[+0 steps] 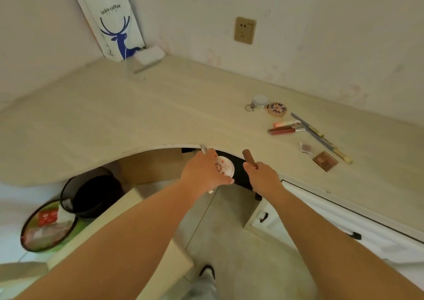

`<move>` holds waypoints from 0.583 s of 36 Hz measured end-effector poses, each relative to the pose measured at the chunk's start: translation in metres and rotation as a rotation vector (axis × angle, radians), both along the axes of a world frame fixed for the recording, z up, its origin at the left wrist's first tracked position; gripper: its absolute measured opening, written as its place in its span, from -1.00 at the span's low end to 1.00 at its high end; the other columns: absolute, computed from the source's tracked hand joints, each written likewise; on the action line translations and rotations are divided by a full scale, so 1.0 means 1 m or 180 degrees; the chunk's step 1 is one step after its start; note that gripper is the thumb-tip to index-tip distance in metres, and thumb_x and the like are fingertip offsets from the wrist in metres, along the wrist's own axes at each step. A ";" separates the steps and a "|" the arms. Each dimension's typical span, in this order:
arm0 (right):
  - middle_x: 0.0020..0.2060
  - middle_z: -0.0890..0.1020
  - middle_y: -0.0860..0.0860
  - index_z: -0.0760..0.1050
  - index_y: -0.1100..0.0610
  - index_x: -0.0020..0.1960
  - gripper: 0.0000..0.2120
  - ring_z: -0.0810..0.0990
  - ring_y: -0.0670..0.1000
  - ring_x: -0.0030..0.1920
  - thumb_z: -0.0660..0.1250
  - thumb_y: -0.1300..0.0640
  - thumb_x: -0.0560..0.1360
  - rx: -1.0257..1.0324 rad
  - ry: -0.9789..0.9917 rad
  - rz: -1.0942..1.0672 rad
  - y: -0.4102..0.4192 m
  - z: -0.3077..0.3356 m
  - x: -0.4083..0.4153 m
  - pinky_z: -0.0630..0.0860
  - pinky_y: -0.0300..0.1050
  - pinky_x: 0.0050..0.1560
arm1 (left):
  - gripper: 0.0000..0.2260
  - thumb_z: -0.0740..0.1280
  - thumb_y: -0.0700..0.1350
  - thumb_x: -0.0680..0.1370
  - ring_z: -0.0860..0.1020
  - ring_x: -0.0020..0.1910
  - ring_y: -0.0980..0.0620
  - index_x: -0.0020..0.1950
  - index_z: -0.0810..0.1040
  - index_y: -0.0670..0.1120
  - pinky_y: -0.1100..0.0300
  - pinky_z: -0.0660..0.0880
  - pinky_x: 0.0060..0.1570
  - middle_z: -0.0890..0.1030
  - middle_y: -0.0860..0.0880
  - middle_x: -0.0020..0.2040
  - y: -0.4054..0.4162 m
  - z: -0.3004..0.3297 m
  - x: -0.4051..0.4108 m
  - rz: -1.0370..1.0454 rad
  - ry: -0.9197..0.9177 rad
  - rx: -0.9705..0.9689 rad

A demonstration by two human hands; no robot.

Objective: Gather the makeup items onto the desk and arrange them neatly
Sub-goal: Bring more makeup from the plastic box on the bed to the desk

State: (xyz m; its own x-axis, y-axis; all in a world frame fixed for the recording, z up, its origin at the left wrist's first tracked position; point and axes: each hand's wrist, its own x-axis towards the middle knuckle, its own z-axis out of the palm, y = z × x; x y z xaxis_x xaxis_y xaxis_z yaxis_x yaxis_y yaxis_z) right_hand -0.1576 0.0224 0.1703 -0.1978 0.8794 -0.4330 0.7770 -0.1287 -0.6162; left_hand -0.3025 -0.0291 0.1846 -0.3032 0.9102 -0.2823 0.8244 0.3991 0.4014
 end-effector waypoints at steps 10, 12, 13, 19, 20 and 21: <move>-0.26 0.48 0.03 0.38 0.14 -0.06 -0.70 0.44 -0.02 -0.30 0.05 -0.07 0.57 0.0005 -0.0010 -0.0023 0.082 -0.007 -0.044 0.30 -0.14 -0.36 | -0.28 0.44 0.25 0.31 0.48 0.15 -0.13 0.34 0.26 -0.02 0.08 0.47 0.03 0.41 -0.13 0.23 0.090 -0.001 -0.046 -0.0149 0.0219 -0.0136; -0.21 0.49 0.04 0.40 0.16 -0.03 -0.70 0.47 0.02 -0.26 0.06 -0.07 0.57 -0.0018 -0.0069 0.0008 0.097 -0.012 -0.046 0.35 -0.11 -0.29 | -0.29 0.44 0.24 0.31 0.48 0.15 -0.13 0.33 0.27 -0.02 0.09 0.46 0.02 0.41 -0.13 0.22 0.105 -0.004 -0.050 -0.0152 0.0173 -0.0171; -0.18 0.50 0.05 0.40 0.16 -0.02 -0.69 0.48 0.05 -0.21 0.06 -0.07 0.57 -0.0034 -0.0113 0.0012 0.104 -0.015 -0.047 0.37 -0.09 -0.23 | -0.29 0.44 0.23 0.30 0.48 0.14 -0.12 0.32 0.27 -0.03 0.11 0.45 0.00 0.41 -0.12 0.21 0.112 -0.006 -0.051 -0.0162 0.0152 -0.0182; -0.21 0.52 0.05 0.40 0.14 -0.06 -0.69 0.50 0.05 -0.24 0.05 -0.08 0.57 -0.0192 -0.0260 0.0054 0.156 -0.034 -0.048 0.44 -0.08 -0.17 | -0.28 0.46 0.21 0.30 0.47 0.18 -0.13 0.33 0.26 -0.02 0.10 0.43 0.03 0.40 -0.10 0.23 0.164 -0.022 -0.055 -0.0137 0.0093 -0.0348; -0.25 0.50 0.03 0.40 0.14 -0.07 -0.69 0.49 0.03 -0.28 0.05 -0.08 0.57 -0.0215 -0.0274 0.0072 0.166 -0.038 -0.048 0.44 -0.09 -0.19 | -0.28 0.46 0.21 0.31 0.46 0.18 -0.13 0.34 0.25 -0.02 0.09 0.43 0.04 0.39 -0.10 0.23 0.173 -0.025 -0.055 -0.0141 0.0096 -0.0366; -0.28 0.49 0.02 0.39 0.14 -0.08 -0.69 0.48 0.02 -0.30 0.05 -0.08 0.57 -0.0235 -0.0287 0.0088 0.176 -0.041 -0.048 0.43 -0.10 -0.23 | -0.28 0.46 0.21 0.31 0.46 0.18 -0.13 0.34 0.25 -0.02 0.09 0.44 0.05 0.38 -0.11 0.24 0.182 -0.028 -0.055 -0.0145 0.0096 -0.0386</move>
